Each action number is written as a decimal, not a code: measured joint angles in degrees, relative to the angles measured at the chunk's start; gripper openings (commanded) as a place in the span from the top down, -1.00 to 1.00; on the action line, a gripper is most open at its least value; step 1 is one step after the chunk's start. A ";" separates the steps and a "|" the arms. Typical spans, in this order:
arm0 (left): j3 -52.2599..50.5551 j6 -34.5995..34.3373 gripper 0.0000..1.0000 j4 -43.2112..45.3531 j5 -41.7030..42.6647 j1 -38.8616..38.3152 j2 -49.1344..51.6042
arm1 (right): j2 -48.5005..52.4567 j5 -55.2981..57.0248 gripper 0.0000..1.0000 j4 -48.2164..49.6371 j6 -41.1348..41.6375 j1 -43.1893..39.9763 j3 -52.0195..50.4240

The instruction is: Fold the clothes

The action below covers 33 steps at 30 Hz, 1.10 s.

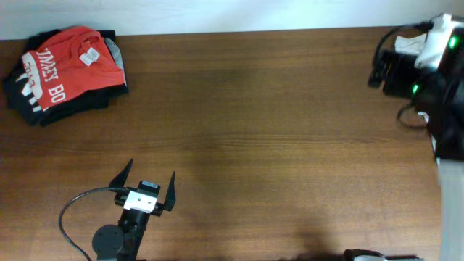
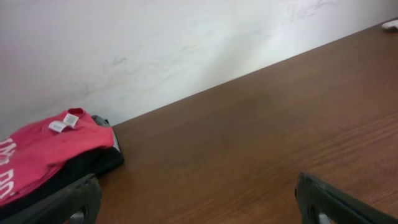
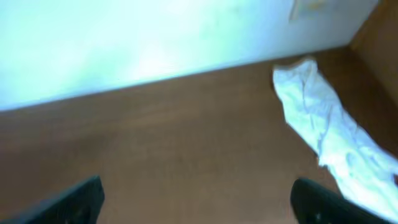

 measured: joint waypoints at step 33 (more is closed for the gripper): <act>-0.02 0.00 -0.99 -0.02 -0.11 0.00 -0.17 | -72.65 2.19 -0.97 49.31 -1.86 11.32 -92.72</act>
